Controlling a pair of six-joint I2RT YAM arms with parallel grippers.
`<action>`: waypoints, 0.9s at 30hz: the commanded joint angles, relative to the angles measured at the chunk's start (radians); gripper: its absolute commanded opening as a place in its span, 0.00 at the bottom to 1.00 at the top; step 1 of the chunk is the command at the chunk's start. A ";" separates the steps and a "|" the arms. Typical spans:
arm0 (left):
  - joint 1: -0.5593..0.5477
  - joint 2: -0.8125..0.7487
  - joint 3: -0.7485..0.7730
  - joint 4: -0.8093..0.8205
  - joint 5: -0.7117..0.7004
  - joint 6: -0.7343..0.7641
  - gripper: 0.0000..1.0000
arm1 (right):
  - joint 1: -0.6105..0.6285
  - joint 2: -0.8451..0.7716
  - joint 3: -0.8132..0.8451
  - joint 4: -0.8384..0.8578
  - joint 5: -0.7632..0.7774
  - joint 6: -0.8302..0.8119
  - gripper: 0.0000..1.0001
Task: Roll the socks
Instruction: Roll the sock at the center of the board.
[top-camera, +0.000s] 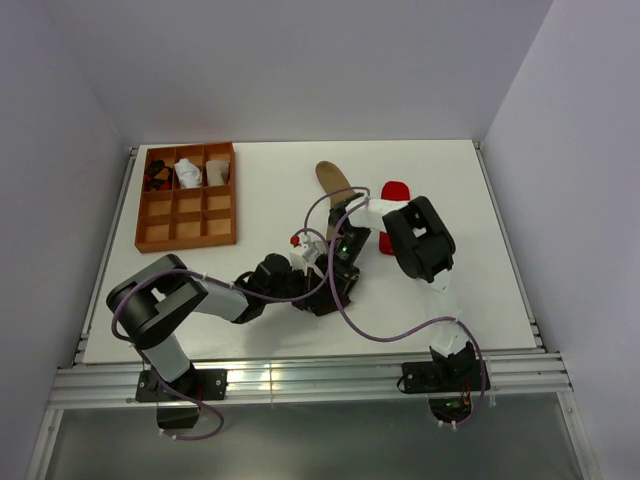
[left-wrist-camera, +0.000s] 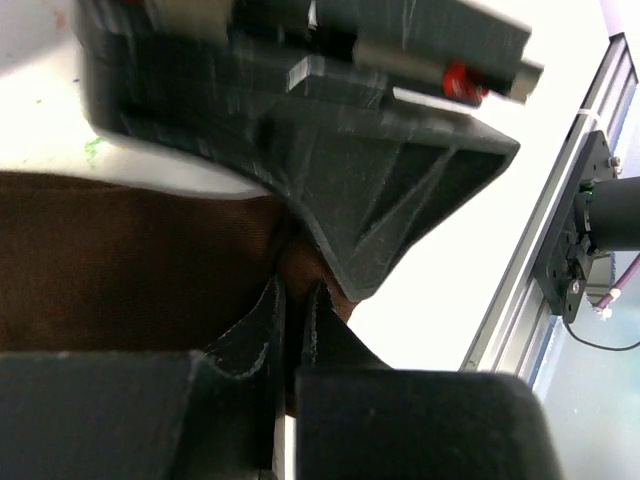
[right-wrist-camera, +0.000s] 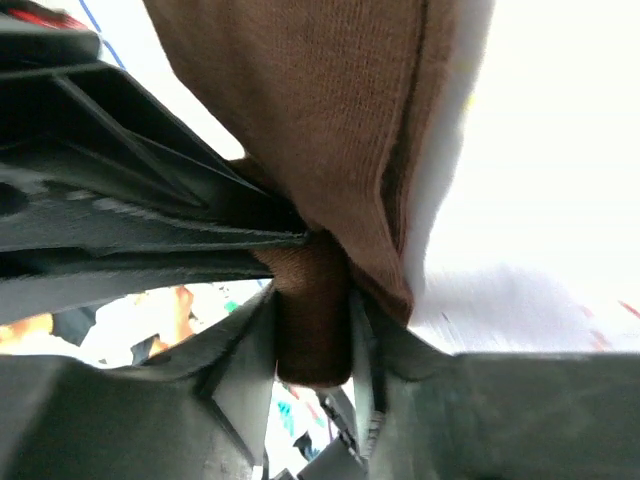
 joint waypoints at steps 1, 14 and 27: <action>-0.025 0.064 -0.028 -0.100 0.024 0.029 0.00 | -0.044 -0.089 0.015 0.093 -0.036 0.005 0.41; -0.030 0.038 -0.048 -0.027 0.108 0.063 0.00 | -0.132 -0.071 0.173 0.140 0.010 0.065 0.57; -0.030 0.085 -0.026 0.027 0.219 0.081 0.00 | -0.037 -0.053 0.072 0.251 0.100 0.125 0.62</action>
